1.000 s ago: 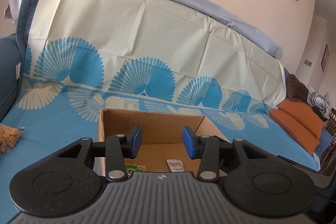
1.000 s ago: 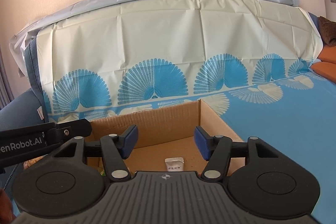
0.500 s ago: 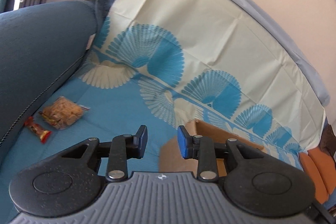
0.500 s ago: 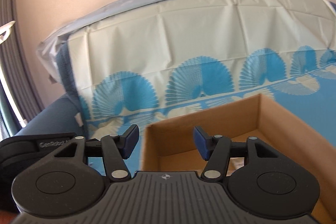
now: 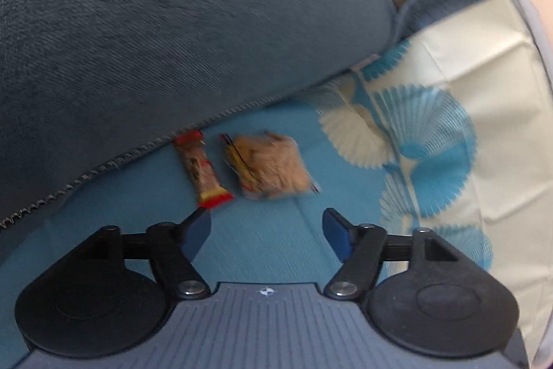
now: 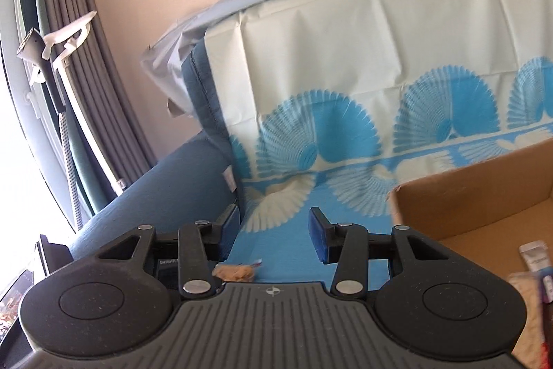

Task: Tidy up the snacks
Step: 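Move both open tools back from the box to the last snacks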

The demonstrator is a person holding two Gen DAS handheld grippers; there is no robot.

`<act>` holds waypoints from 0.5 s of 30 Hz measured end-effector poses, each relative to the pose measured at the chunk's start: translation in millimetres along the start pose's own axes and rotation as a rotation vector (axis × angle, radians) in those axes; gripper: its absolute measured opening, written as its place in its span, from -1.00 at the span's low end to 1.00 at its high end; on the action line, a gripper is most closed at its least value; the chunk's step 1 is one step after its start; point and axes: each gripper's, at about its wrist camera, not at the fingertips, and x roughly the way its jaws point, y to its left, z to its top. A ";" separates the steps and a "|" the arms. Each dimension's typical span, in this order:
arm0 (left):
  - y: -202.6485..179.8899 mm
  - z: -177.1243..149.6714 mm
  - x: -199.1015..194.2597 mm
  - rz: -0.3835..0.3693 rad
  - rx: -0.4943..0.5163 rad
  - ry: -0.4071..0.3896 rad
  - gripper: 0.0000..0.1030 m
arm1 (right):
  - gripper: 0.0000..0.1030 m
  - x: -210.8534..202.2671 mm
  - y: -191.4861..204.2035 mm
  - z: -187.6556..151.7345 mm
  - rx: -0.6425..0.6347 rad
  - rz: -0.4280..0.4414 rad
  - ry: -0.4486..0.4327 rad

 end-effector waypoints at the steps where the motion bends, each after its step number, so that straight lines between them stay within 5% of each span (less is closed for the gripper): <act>1: 0.6 2.6 2.4 0.014 -0.017 -0.018 0.58 | -0.09 3.7 -0.1 -1.4 0.008 0.006 0.018; 7: 2.5 12.1 20.0 0.060 -0.098 -0.099 0.61 | -0.02 22.3 -11.2 -10.4 0.104 -0.022 0.119; 15: -1.3 15.6 56.1 0.128 -0.151 -0.148 0.67 | -0.01 24.9 -20.2 -5.8 0.168 -0.011 0.130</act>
